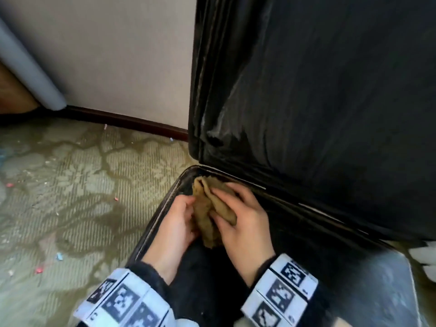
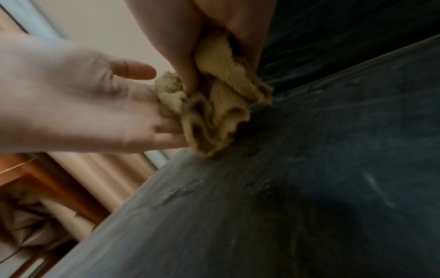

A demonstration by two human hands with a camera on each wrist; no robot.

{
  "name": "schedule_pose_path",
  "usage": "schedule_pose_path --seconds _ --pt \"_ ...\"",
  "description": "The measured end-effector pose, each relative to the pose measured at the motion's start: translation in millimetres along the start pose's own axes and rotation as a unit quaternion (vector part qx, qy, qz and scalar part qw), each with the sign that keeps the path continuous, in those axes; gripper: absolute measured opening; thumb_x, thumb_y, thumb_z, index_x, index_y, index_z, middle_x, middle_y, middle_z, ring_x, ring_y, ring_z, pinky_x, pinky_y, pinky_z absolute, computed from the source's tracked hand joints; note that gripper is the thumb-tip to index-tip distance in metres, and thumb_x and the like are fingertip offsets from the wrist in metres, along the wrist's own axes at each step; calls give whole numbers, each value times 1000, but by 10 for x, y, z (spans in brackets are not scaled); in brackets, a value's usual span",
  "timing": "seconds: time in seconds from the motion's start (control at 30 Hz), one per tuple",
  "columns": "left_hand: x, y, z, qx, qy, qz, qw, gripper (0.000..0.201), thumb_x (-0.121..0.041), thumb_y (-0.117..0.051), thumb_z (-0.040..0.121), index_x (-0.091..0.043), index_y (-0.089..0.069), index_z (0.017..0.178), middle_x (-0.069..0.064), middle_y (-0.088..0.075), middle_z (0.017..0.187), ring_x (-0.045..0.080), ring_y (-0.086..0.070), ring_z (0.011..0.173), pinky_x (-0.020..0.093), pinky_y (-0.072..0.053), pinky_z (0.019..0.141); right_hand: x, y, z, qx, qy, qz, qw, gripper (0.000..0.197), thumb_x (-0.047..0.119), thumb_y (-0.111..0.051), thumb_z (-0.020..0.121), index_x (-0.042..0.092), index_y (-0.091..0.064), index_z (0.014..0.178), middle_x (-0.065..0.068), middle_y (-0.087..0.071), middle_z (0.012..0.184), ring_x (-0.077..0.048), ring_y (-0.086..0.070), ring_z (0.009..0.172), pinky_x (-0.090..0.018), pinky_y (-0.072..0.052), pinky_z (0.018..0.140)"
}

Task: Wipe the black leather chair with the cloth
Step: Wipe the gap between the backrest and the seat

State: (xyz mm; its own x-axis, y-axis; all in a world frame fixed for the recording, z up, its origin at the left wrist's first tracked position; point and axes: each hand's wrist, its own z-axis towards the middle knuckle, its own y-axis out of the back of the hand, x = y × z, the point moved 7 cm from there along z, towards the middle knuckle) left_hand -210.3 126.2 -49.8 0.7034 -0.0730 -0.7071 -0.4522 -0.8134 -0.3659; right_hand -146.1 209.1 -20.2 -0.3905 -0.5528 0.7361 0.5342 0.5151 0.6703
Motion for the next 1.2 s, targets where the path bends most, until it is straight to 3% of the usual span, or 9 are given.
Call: schedule_pose_path --seconds 0.1,0.17,0.27,0.37,0.5,0.6,0.9,1.07,1.2 --pt "-270 93 -55 -83 -156 384 906 29 -18 -38 95 -20 -65 107 2 -58 117 19 -50 107 13 -31 83 33 -34 175 -40 -8 -75 996 32 7 -63 68 8 -71 99 -10 -63 109 -31 -60 101 -31 -49 92" --pt "-202 93 -12 -55 -176 545 818 49 -19 -38 94 -8 -34 141 0 -26 150 15 -23 139 10 -14 105 103 -138 331 8 -51 -185 981 31 11 -61 78 10 -66 109 -7 -54 126 -33 -48 114 -37 -45 96" --pt "125 200 125 14 -99 732 674 70 -24 -30 99 -10 23 141 6 24 152 14 20 140 21 6 113 157 -459 436 144 -96 -302 937 43 25 -36 96 9 -41 136 -11 -27 149 -37 -17 136 -49 -22 109" --pt "265 300 206 29 -97 782 615 73 -39 -25 98 -8 25 141 10 28 151 20 31 136 29 14 115 68 -747 380 206 -115 -320 918 47 27 -34 97 11 -36 141 -17 -24 152 -41 -15 138 -51 -23 109" --pt "146 171 32 14 -110 768 631 74 -34 -33 96 -7 16 145 10 24 152 18 21 141 26 4 117 24 -517 390 207 -97 -388 893 50 18 -27 73 20 -74 91 2 -70 101 -24 -59 99 -31 -50 69" --pt "89 149 -2 0 -110 767 632 80 -45 -37 94 -5 10 145 11 20 154 18 16 142 24 5 115 -90 -244 380 202 -65 -391 896 59 6 -8 78 9 -50 120 -11 -54 123 -33 -42 119 -40 -44 86" --pt "126 -6 102 71 -158 747 642 86 -43 -49 89 -21 10 147 -1 24 152 4 28 128 28 5 116 33 -399 489 227 -40 -368 901 35 10 -34 96 3 -49 126 -12 -32 139 -33 -32 126 -40 -42 93" --pt "90 20 127 77 -142 750 641 95 -48 -58 83 -19 6 147 0 20 154 9 18 141 25 3 115 -365 28 369 188 -164 -436 865 60 7 -13 74 0 -69 94 -12 -63 96 -31 -63 85 -30 -51 57" --pt "124 -24 125 68 -128 758 636 95 -45 -57 85 -17 9 147 2 22 154 14 19 141 28 4 115 -474 232 353 220 -174 -423 862 35 -1 -32 94 -3 -50 123 -20 -50 126 -36 -53 113 -40 -50 84"
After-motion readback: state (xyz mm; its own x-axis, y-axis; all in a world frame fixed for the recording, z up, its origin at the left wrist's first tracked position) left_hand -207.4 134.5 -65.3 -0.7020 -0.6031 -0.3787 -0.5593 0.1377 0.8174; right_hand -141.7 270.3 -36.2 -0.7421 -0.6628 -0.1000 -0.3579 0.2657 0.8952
